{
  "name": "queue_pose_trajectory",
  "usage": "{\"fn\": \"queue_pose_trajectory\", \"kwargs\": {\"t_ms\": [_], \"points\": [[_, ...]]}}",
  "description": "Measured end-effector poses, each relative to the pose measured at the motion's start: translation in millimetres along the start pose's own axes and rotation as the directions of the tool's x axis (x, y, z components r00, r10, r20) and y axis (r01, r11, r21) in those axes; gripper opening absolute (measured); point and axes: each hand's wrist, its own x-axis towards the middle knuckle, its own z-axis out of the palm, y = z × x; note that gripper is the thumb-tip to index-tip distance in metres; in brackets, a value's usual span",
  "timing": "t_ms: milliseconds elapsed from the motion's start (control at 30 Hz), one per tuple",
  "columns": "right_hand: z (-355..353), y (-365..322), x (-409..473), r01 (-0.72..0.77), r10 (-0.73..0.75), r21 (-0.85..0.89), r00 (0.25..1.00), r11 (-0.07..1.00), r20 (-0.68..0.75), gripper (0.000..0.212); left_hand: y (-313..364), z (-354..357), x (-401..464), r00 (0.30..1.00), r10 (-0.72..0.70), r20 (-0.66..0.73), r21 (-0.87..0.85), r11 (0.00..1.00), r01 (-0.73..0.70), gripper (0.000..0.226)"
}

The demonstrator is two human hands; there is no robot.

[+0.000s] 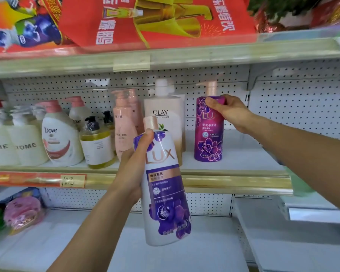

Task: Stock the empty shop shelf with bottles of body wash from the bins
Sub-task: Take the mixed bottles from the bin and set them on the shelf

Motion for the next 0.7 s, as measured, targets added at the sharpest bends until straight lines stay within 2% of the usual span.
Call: {"fn": "queue_pose_trajectory", "kwargs": {"t_ms": [67, 133, 167, 200, 267, 300, 367, 400, 433, 500, 567, 700], "points": [[1.2, -0.5, -4.9, -0.038, 0.039, -0.032, 0.999, 0.999, 0.011, 0.058, 0.3, 5.6, 0.2, 1.000, -0.005, 0.023, -0.008, 1.000, 0.005, 0.043], [3.9, 2.8, -19.2, -0.039, 0.035, -0.155, 0.999, 0.987, -0.030, 0.086, 1.4, 11.7, 0.2, 0.999, -0.003, 0.043, -0.020, 1.000, 0.004, 0.042], [6.7, 6.0, -31.4, -0.005, -0.015, -0.213, 0.995, 0.977, -0.094, 0.095, 1.6, 14.9, 0.3, 0.999, 0.002, 0.053, -0.027, 1.000, -0.001, 0.043], [11.4, 8.5, -48.5, 0.057, -0.099, -0.245, 0.982, 0.968, -0.163, 0.094, 1.8, 18.7, 0.1, 0.998, 0.009, 0.063, -0.036, 0.999, -0.007, 0.043], [22.6, 13.6, -85.4, 0.212, -0.267, -0.238, 0.936, 0.948, -0.229, 0.069, 0.5, 27.1, 0.3, 0.997, 0.022, 0.076, -0.046, 0.999, -0.018, 0.041], [28.0, 16.5, -100.0, 0.236, -0.270, -0.185, 0.944, 0.954, -0.190, 0.058, -0.1, 31.3, 1.0, 0.997, 0.028, 0.079, -0.049, 0.999, -0.024, 0.041], [33.8, 17.4, -125.9, 0.129, -0.127, -0.041, 0.990, 0.991, 0.054, 0.060, -1.1, 41.9, 1.4, 0.995, 0.038, 0.096, -0.055, 0.998, -0.033, 0.044], [34.2, 16.4, -135.3, 0.018, -0.018, 0.002, 0.976, 1.000, 0.216, 0.066, -1.3, 47.4, 1.2, 0.994, 0.041, 0.103, -0.055, 0.998, -0.035, 0.045], [33.3, 16.5, -143.5, -0.091, 0.079, 0.017, 0.931, 0.996, 0.356, 0.066, -2.0, 53.4, 1.5, 0.994, 0.041, 0.103, -0.054, 0.998, -0.035, 0.046], [32.1, 19.1, -156.4, -0.185, 0.127, 0.070, 0.861, 0.980, 0.493, 0.045, -4.3, 63.8, 1.9, 0.995, 0.039, 0.097, -0.059, 0.998, -0.034, 0.047], [31.3, 24.1, -163.6, -0.183, 0.093, 0.158, 0.885, 0.970, 0.457, 0.036, -7.4, 74.5, 2.4, 0.994, 0.047, 0.096, -0.054, 0.998, -0.042, 0.049], [20.7, 31.6, -164.8, -0.132, 0.067, 0.217, 0.956, 0.967, 0.285, 0.045, -10.4, 93.2, 6.7, 0.983, 0.096, 0.154, -0.032, 0.995, -0.092, 0.059]]}}
